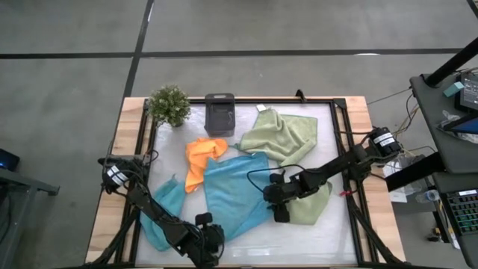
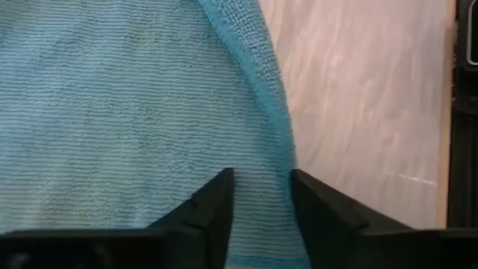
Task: Fold microfiber towels
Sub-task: Fold the right blue towel
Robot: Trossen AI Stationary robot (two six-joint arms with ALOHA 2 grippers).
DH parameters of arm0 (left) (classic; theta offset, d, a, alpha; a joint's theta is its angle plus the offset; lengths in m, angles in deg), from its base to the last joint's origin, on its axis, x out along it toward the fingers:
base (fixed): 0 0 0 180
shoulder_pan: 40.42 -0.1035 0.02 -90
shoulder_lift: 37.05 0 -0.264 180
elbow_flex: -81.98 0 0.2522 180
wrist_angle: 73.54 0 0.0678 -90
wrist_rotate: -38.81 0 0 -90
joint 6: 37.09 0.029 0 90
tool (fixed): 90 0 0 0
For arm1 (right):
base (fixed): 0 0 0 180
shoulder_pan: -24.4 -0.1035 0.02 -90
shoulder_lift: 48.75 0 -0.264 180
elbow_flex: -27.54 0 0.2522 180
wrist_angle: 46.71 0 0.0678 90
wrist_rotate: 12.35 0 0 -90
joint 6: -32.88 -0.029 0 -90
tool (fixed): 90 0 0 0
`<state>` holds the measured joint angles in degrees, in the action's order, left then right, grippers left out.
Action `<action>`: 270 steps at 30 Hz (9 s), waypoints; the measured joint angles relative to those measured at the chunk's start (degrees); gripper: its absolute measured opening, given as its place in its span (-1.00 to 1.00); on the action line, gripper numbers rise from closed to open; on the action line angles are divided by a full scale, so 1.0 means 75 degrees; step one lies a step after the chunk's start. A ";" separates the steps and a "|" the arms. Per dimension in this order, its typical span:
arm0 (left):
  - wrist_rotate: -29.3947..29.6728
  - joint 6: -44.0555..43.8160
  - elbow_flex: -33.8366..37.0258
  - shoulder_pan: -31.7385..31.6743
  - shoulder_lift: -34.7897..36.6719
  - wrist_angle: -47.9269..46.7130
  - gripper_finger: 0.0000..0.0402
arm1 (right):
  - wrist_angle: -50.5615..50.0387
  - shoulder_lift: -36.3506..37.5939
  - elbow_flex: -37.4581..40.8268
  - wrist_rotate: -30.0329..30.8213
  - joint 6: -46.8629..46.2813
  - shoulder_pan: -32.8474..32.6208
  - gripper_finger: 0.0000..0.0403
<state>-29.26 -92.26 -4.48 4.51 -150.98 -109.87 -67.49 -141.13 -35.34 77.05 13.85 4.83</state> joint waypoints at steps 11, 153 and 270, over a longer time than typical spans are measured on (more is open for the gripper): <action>-0.0221 -0.0015 0.0000 -0.0001 0.0062 -0.0096 -0.95 | -0.0188 0.0292 0.0055 -0.0011 0.0015 -0.0054 -0.93; 0.0015 0.3068 0.1480 -0.3908 0.2809 -0.3846 -0.99 | -0.0562 0.1037 0.0035 0.2947 0.3285 0.2281 -0.80; 0.1131 0.2460 0.3386 -0.3494 0.2175 0.1269 -0.98 | 0.2712 -0.0567 0.0221 0.1111 0.1522 0.2101 -0.96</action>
<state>-20.77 -73.81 20.91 -21.70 -134.67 -100.35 -47.14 -145.38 -33.68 85.38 25.26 20.59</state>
